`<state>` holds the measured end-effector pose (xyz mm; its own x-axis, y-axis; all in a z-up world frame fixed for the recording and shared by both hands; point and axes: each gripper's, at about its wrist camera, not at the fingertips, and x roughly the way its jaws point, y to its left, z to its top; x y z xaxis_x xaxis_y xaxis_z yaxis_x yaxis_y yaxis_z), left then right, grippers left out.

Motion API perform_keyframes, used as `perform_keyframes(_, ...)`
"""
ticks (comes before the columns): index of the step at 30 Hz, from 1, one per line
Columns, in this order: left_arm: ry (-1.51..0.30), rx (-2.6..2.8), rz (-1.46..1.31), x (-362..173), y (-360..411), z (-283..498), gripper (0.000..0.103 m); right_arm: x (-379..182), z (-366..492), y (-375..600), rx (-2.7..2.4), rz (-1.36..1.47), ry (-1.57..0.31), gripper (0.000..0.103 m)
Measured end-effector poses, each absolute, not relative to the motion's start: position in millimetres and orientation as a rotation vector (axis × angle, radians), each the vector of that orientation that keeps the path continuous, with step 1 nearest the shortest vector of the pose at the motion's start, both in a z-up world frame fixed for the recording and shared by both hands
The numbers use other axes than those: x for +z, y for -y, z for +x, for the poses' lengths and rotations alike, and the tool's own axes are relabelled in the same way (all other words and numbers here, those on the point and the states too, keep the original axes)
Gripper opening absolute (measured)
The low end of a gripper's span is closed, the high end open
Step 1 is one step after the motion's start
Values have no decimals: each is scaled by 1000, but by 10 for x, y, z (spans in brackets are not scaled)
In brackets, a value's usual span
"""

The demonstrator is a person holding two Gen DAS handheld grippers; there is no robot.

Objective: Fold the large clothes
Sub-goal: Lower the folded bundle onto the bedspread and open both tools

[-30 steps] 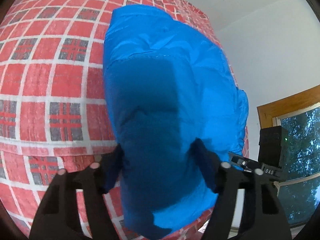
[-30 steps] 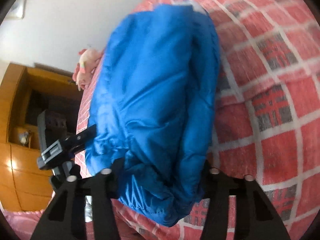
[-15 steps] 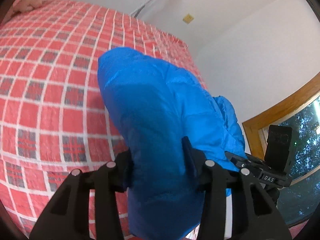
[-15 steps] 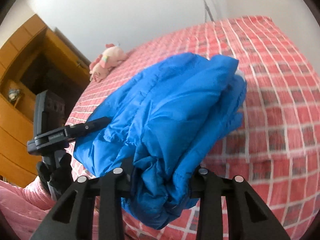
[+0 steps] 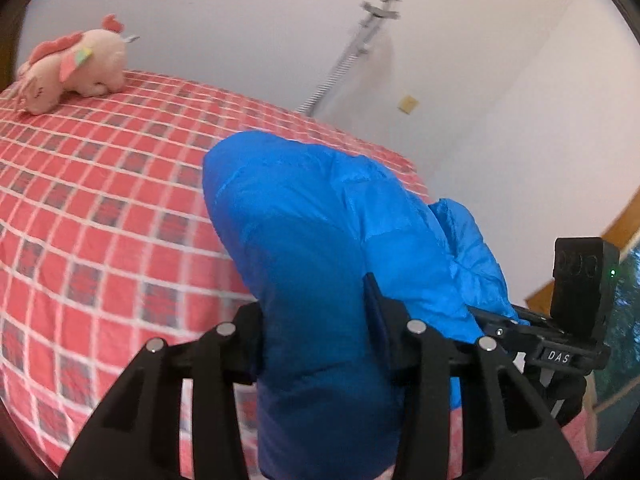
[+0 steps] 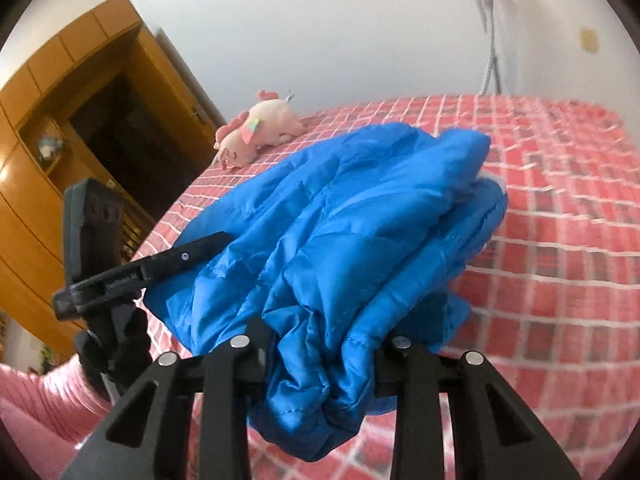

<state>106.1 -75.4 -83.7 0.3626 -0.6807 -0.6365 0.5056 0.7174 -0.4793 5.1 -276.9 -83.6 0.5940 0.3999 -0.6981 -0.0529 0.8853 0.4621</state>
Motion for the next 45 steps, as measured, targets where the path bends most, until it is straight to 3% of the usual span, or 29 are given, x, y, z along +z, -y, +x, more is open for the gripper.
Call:
perform_keyframes(5,-1099,-680,-177,-1562,600,1431,45,-1693,373,2771,293,593,-1059,33)
perform_keyframes(8,-1128,-683,-187,-1763,496,1448,52,-1885,396,2835,310,671,-1063,35)
perform_keyframes(14,-1144,-676,-181,-1796,525,1489,60,-1912,401,2826,301,663,-1071,35)
perform_keyframes(17,-1167,-672,-182,-1756,504,1518,63,-1841,308,2841,281,661,-1070,46)
perform_keyframes(19,-1160,-644,-138,-1700,478,1486,73,-1754,206,2826,265,633,-1069,52)
perform_keyframes(27,-1145,-619,-104,-1565,212,1254,77,-1569,-169,2932,167,558,-1065,56)
perform_keyframes(36,-1145,-589,-28,-1780,346,1205,81,-2000,-147,2970,68,583,-1136,56)
perform_keyframes(41,-1154,-541,6,-1644,374,1177,80,-1725,-256,2858,38,501,-1105,57)
perform_keyframes(45,-1182,-500,32,-1492,333,1081,82,-1466,-419,2750,-12,405,-1084,76)
